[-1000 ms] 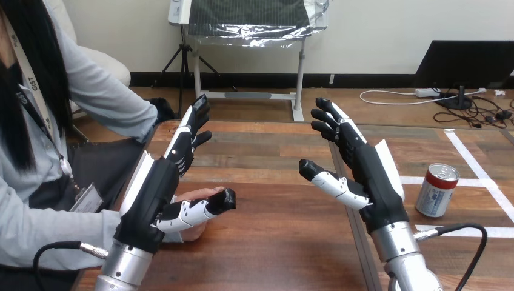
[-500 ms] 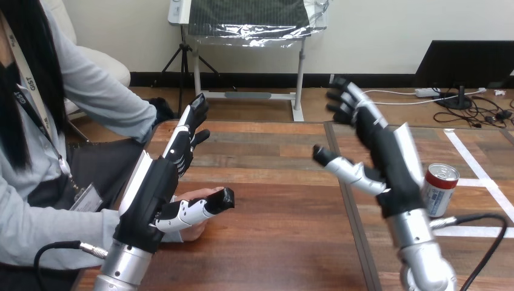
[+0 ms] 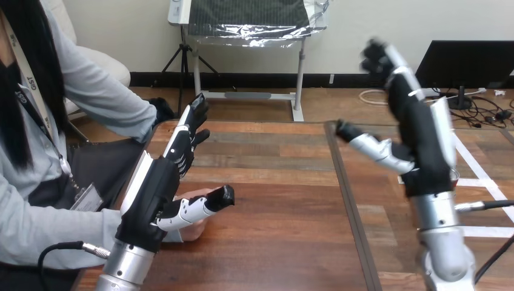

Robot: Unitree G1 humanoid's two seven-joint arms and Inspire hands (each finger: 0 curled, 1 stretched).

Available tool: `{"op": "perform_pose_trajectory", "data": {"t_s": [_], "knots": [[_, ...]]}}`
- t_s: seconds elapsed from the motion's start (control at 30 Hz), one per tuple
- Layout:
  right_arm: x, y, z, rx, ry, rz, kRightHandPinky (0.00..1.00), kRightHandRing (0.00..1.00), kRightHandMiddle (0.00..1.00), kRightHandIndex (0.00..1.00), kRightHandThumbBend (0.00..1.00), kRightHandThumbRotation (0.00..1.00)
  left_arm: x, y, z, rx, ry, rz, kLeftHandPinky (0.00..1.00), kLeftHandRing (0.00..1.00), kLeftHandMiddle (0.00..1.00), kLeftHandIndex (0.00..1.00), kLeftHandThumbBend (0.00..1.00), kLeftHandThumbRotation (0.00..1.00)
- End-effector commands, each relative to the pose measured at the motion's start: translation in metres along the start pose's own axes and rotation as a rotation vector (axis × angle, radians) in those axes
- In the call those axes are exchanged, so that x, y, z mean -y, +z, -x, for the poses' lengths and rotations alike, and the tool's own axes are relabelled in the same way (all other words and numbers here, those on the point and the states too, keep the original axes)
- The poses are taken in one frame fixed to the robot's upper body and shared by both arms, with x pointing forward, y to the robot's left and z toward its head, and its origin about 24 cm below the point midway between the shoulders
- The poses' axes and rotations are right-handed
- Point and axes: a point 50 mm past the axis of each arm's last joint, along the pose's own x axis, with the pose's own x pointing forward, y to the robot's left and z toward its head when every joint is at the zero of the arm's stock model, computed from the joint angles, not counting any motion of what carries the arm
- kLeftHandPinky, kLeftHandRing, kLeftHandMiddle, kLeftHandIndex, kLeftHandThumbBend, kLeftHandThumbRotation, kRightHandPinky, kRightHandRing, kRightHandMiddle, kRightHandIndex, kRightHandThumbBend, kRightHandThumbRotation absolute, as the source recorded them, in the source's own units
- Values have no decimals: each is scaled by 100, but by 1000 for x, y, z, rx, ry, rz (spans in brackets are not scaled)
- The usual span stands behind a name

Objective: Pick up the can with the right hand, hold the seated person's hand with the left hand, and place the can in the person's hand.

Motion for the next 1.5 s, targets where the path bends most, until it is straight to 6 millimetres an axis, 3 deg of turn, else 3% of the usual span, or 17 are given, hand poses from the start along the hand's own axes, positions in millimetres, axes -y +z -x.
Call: {"op": "perform_pose_trajectory", "data": {"t_s": [0.0, 0.37, 1.1, 1.47], "knots": [[18, 17, -26, 103, -48, 35, 89, 90, 90, 92, 100, 53, -6, 13, -21, 100, 12, -14, 95, 99, 100, 100, 100, 64], [34, 18, -28, 112, -110, 76, 90, 89, 89, 91, 100, 57, -4, 15, -22, 113, 4, -18, 96, 100, 100, 100, 100, 65], [53, 9, -19, 49, -204, 69, 96, 90, 90, 93, 100, 49, 0, 17, -22, 128, -4, -22, 95, 99, 100, 100, 100, 66], [63, 2, -13, -5, -246, 106, 96, 91, 90, 93, 100, 50, 1, 16, -20, 122, -4, -20, 95, 99, 100, 100, 100, 66]]}}
